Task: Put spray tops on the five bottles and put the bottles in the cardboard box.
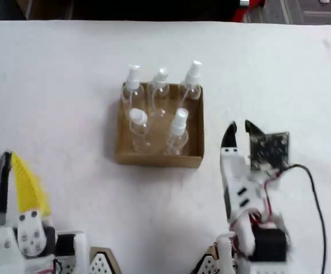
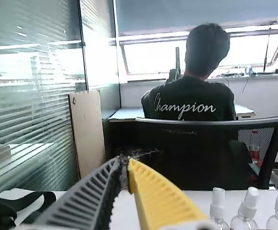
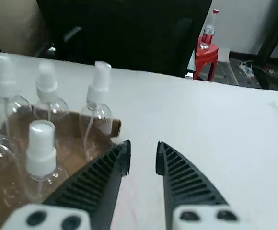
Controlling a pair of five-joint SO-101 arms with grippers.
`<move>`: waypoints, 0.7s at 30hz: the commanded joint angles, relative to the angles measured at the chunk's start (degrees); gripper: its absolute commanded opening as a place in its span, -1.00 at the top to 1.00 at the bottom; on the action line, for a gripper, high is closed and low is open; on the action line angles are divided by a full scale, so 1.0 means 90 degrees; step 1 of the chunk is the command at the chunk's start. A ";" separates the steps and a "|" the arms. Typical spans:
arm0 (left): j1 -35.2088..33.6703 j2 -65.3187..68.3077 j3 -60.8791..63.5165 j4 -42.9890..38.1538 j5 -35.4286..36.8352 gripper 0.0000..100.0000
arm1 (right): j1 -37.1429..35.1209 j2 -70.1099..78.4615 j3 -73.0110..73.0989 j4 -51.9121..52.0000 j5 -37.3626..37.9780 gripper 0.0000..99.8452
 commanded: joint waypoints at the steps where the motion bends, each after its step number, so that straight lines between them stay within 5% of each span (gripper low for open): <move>1: 0.0093 0.0015 -0.0654 0.0674 -0.0078 0.96 | -0.0230 -0.0044 -0.2051 0.1236 0.0020 0.85; 11: 0.0093 0.0005 -0.1270 0.1661 -0.0088 0.96 | -0.0376 -0.1578 -0.3458 0.2505 0.0059 0.85; 21: 0.0054 0.0005 0.0674 0.0586 -0.0098 0.96 | -0.0376 -0.1499 -0.3009 0.2799 0.0059 0.85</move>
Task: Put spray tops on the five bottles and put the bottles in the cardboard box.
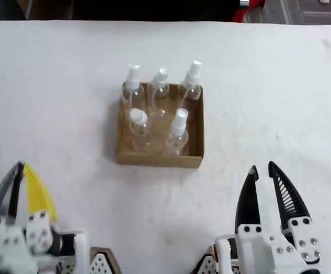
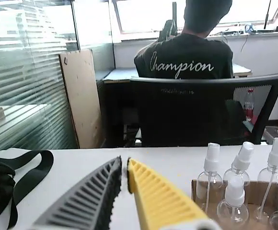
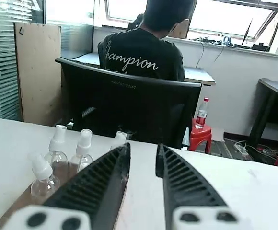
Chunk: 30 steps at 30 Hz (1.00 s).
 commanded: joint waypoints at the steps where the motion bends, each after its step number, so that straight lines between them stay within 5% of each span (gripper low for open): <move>1: 0.0015 0.0034 0.1123 -0.0889 -0.0068 0.96 | -0.0015 -0.0054 0.0176 -0.0122 0.0049 0.85; 22: 0.0024 0.0034 0.6740 -0.3770 -0.0068 0.95 | -0.0015 -0.0044 0.6418 -0.3346 0.0049 0.84; 26: 0.0054 0.0044 0.6984 -0.3556 -0.0068 0.95 | -0.0005 -0.0005 0.7277 -0.3951 0.0049 0.85; 30: 0.0054 0.0044 0.6984 -0.2852 -0.0078 0.95 | -0.0005 -0.0015 0.7267 -0.3365 0.0049 0.84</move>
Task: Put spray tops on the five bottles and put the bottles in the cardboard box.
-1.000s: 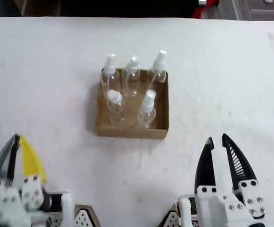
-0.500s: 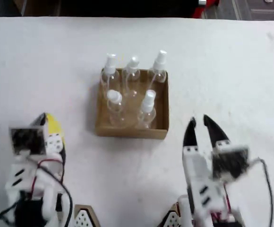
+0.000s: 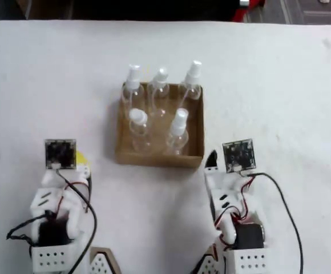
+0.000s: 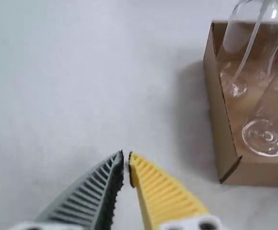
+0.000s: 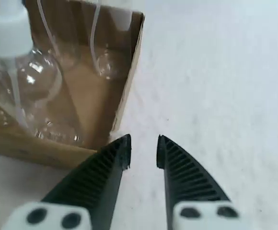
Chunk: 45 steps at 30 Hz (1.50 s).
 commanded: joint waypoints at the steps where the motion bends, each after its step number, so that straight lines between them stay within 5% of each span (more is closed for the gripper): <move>1: 0.0054 -0.0103 -0.0020 0.0781 -0.0127 0.95 | -0.0024 0.0063 0.0078 0.0435 0.0049 0.84; 10: 0.0015 -0.0103 -0.0020 0.2374 -0.1807 0.95 | -0.0024 0.0063 0.0078 0.2554 0.0049 0.84; 22: 0.0015 -0.0103 -0.0020 0.2579 -0.1788 0.95 | -0.0024 0.0054 0.0078 0.2877 0.0049 0.85; 29: 0.0015 -0.0103 -0.0020 0.2589 -0.0811 0.95 | -0.0024 0.0054 0.0078 0.2877 0.0049 0.85; 45: 0.0015 -0.0103 -0.0020 0.2589 -0.0869 0.95 | 0.0396 0.0054 0.0078 0.2877 0.0049 0.85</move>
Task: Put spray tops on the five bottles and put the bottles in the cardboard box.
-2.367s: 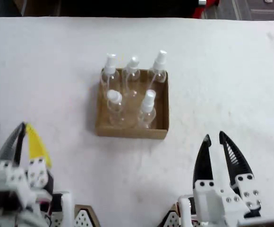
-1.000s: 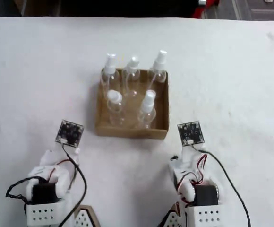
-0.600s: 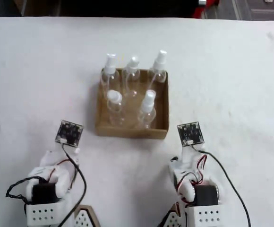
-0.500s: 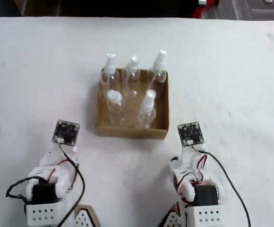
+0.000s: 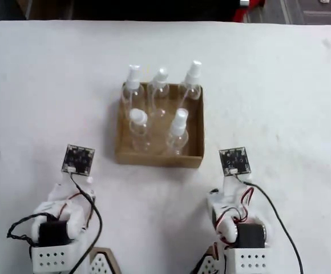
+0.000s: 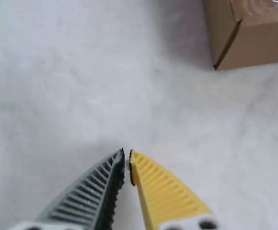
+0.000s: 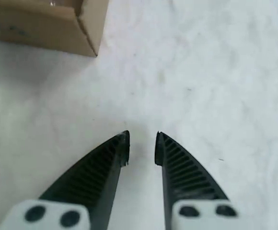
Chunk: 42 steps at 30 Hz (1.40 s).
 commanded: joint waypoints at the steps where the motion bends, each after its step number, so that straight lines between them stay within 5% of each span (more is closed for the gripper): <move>1: 0.0015 -0.0063 -0.0020 0.0039 0.0078 0.95 | 0.0063 -0.0015 0.0059 0.0034 0.0039 0.85; 42: 0.0015 -0.0063 -0.0020 0.0039 0.0078 0.95 | 0.0063 0.0015 0.0059 0.0024 0.0527 0.85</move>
